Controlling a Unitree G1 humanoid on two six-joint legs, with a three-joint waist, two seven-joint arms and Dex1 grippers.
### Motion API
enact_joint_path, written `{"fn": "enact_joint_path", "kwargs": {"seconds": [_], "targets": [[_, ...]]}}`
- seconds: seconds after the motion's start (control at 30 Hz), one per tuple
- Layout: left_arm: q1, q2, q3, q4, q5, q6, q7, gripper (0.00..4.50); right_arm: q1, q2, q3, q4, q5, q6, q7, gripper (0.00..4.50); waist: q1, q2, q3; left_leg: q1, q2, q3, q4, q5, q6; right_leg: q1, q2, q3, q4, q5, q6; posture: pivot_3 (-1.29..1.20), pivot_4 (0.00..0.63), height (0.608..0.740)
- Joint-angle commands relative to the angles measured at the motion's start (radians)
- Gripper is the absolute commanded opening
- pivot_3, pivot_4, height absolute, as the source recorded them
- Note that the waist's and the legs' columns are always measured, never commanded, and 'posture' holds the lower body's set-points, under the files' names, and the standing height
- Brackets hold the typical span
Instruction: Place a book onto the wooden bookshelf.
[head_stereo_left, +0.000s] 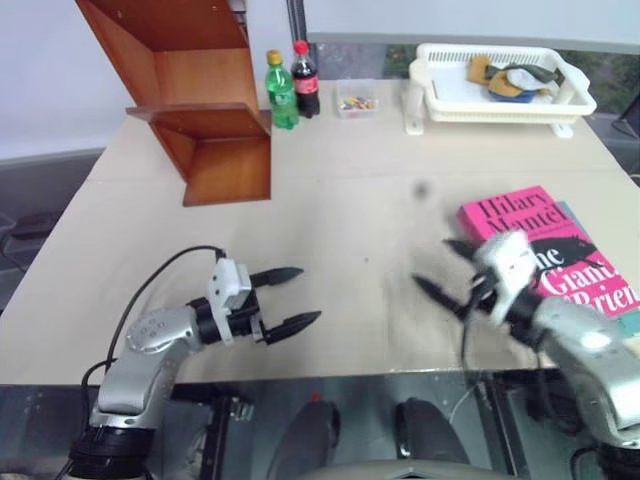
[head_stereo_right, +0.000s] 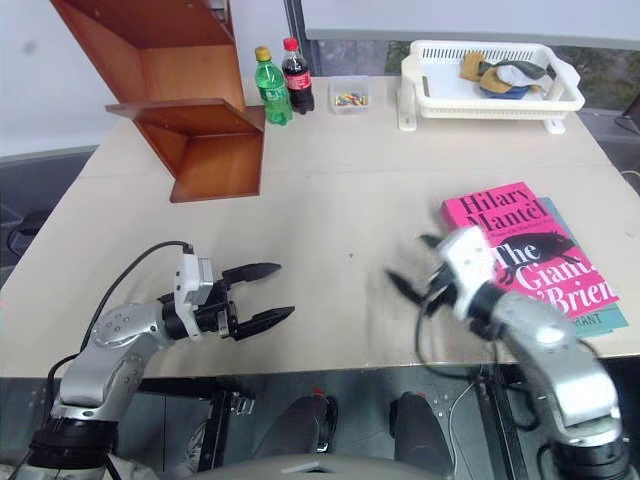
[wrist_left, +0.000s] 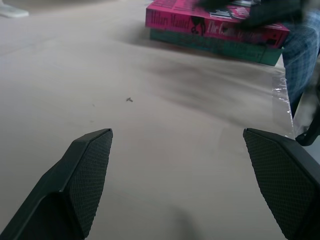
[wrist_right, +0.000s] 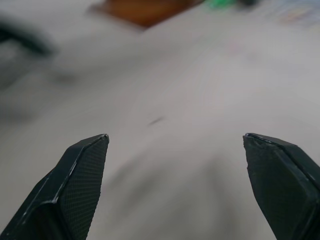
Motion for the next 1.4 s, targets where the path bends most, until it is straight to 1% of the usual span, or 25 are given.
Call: {"fn": "enact_joint_path", "kwargs": {"seconds": [0.03,0.1,0.17,0.27,0.3,0.37,0.5,0.53,0.63,0.73,0.9,1.07,1.23,1.4], "targets": [[-0.03,-0.007,-0.001,-0.016,-0.002,-0.025,0.0,4.5,-0.064,-0.078,-0.319,0.137,0.023,-0.017,-0.075,4.41,0.001,0.0,0.0,0.0,0.0,0.0,0.0,0.0,0.0,0.001,0.0,0.0,0.0,0.0,0.0,0.0,0.15,0.74],[-0.048,-0.015,-0.008,-0.004,-0.001,-0.031,-0.005,4.5,-0.081,-0.155,-0.427,0.267,-0.019,-0.041,-0.101,4.41,0.004,0.0,0.0,0.001,-0.001,0.001,0.001,0.0,0.0,0.001,0.0,0.0,0.0,0.0,0.0,0.0,0.15,0.74],[-0.069,-0.024,-0.015,0.004,-0.004,-0.03,-0.007,4.5,-0.073,-0.229,-0.483,0.396,-0.057,-0.082,-0.092,4.41,0.007,0.0,0.0,0.001,-0.001,0.001,0.0,0.0,0.0,0.001,0.0,0.0,0.0,0.0,0.0,0.0,0.15,0.74],[-0.104,-0.038,-0.029,0.008,-0.014,-0.029,-0.015,4.5,-0.054,-0.313,-0.502,0.599,-0.105,-0.179,-0.043,3.64,0.0,0.001,0.0,0.002,0.001,0.003,0.0,0.0,0.0,0.002,0.001,0.001,0.0,0.0,0.0,0.0,0.15,0.74],[-0.119,-0.04,-0.033,0.004,-0.028,-0.019,-0.022,4.5,-0.039,-0.352,-0.494,0.685,-0.133,-0.228,-0.013,2.99,-0.004,0.001,0.0,0.002,0.001,0.004,0.0,0.0,0.0,0.002,0.001,0.001,0.0,0.0,0.0,0.0,0.15,0.74],[-0.137,-0.037,-0.035,-0.003,-0.057,0.0,-0.044,4.5,-0.028,-0.407,-0.48,0.806,-0.16,-0.287,0.031,2.26,-0.007,0.001,0.0,0.002,0.001,0.006,0.0,0.0,0.001,0.002,0.001,0.003,0.001,0.0,0.0,0.0,0.15,0.74],[-0.168,-0.025,-0.037,-0.026,-0.118,0.05,-0.09,4.5,-0.037,-0.515,-0.404,1.031,-0.224,-0.418,0.122,0.35,-0.017,0.004,0.001,0.005,0.001,0.013,0.001,-0.002,0.004,0.003,0.001,0.008,0.001,0.0,0.0,0.0,0.15,0.74],[-0.175,-0.022,-0.04,-0.037,-0.135,0.06,-0.106,4.5,-0.047,-0.534,-0.383,1.082,-0.231,-0.443,0.149,0.09,-0.02,0.004,0.001,0.006,0.001,0.013,0.001,-0.002,0.005,0.003,0.001,0.008,0.001,0.0,0.0,0.0,0.15,0.74],[-0.195,-0.017,-0.034,-0.061,-0.176,0.093,-0.131,4.5,-0.082,-0.552,-0.322,1.185,-0.236,-0.496,0.221,0.09,-0.027,0.004,0.001,0.006,0.002,0.013,0.001,-0.002,0.005,0.004,0.002,0.007,0.001,0.0,0.0,0.0,0.15,0.74],[-0.211,-0.015,-0.032,-0.073,-0.193,0.112,-0.139,4.5,-0.128,-0.543,-0.256,1.273,-0.256,-0.555,0.258,0.09,-0.031,0.004,0.001,0.006,0.003,0.012,0.002,-0.002,0.005,0.005,0.002,0.007,0.001,0.0,0.0,0.0,0.15,0.74],[-0.201,-0.011,-0.036,-0.064,-0.182,0.102,-0.156,4.5,-0.223,-0.487,-0.155,1.41,-0.283,-0.652,0.288,0.09,-0.034,0.004,0.002,0.007,0.003,0.013,0.003,-0.002,0.004,0.005,0.002,0.008,0.001,0.0,0.001,0.0,0.15,0.74],[-0.192,0.003,-0.022,-0.08,-0.215,0.118,-0.19,4.5,-0.329,-0.446,-0.078,1.542,-0.313,-0.723,0.317,0.09,-0.032,0.006,0.003,0.006,0.002,0.012,0.003,-0.002,0.004,0.005,0.002,0.008,0.0,0.0,0.001,0.0,0.15,0.74],[-0.198,0.01,-0.023,-0.079,-0.223,0.121,-0.204,4.5,-0.401,-0.424,-0.015,1.616,-0.335,-0.768,0.374,0.09,-0.033,0.006,0.003,0.006,0.002,0.012,0.003,-0.002,0.004,0.005,0.002,0.008,0.0,0.0,0.001,0.0,0.15,0.74],[-0.195,0.012,-0.024,-0.09,-0.218,0.12,-0.203,4.5,-0.42,-0.414,0.024,1.606,-0.339,-0.78,0.448,0.09,-0.034,0.006,0.003,0.007,0.003,0.011,0.003,-0.002,0.004,0.005,0.002,0.008,0.0,0.0,0.001,0.0,0.15,0.74]]}}
